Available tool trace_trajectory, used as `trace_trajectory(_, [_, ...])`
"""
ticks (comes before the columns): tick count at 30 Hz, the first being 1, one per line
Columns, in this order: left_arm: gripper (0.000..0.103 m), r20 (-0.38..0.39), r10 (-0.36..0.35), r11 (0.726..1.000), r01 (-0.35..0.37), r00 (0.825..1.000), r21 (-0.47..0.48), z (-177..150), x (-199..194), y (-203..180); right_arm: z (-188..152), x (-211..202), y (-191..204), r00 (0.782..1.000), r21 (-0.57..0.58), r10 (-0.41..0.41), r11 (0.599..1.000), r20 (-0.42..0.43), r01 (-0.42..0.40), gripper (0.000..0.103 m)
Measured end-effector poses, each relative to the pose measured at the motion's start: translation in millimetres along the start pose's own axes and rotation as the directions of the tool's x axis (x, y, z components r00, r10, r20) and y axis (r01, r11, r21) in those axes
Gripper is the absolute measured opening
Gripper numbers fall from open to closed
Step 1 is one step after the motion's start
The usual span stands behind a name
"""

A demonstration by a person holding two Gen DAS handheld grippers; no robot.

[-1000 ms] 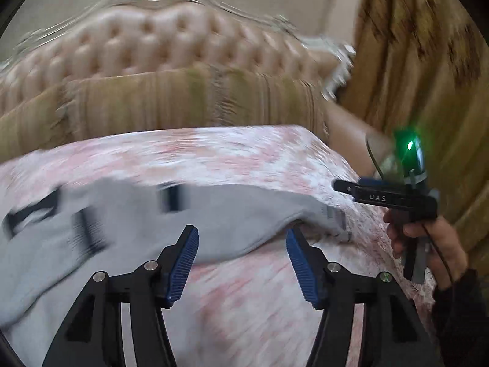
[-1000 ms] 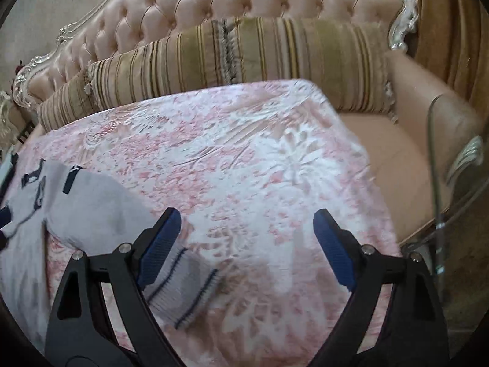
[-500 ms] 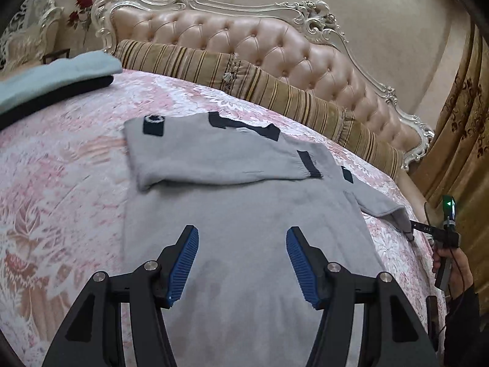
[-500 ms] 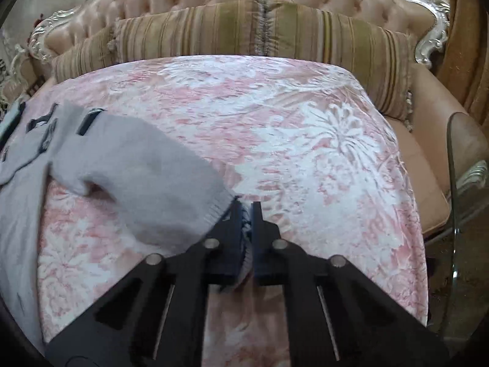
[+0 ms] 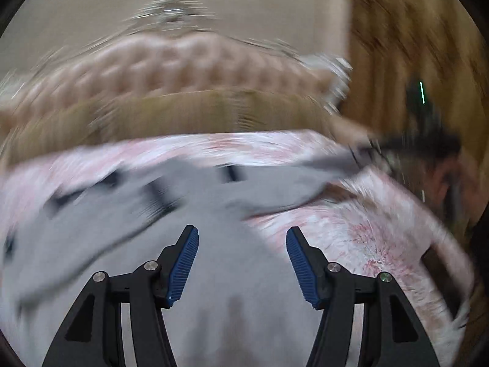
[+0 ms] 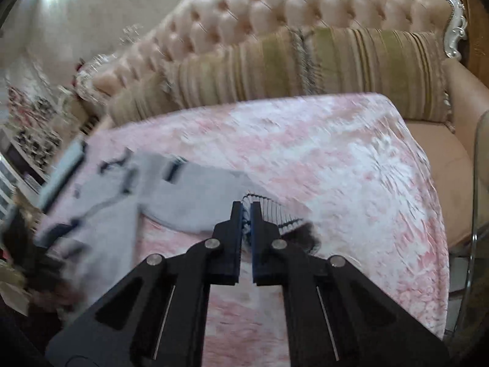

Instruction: Fold clothes

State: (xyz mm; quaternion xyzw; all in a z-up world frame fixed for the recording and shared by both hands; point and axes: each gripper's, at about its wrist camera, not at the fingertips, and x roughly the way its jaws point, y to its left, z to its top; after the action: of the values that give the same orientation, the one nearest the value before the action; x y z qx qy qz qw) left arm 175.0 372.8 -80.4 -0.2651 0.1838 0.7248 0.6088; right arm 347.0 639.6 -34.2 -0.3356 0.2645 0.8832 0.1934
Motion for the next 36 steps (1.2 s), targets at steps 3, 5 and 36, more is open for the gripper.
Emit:
trace_trajectory(3, [0.060, -0.043, -0.014, 0.997, 0.017, 0.999, 0.076, 20.9, 42.3, -28.0, 15.4, -15.2, 13.5, 0.997, 0.005, 0.068, 0.998, 0.034, -0.069, 0.005])
trace_trajectory(5, [0.060, -0.066, -0.003, 0.995, 0.010, 0.998, 0.100, 29.2, 63.2, -41.1, 24.9, -20.3, 25.8, 0.995, -0.015, 0.089, 0.996, 0.039, -0.088, 0.005])
trace_trajectory(36, [0.076, 0.070, 0.037, 0.743, 0.020, 0.997, -0.669, -76.8, -104.5, 190.5, 56.0, 140.4, 258.6, 0.959, -0.159, 0.249, 0.950, -0.138, -0.270, 0.005])
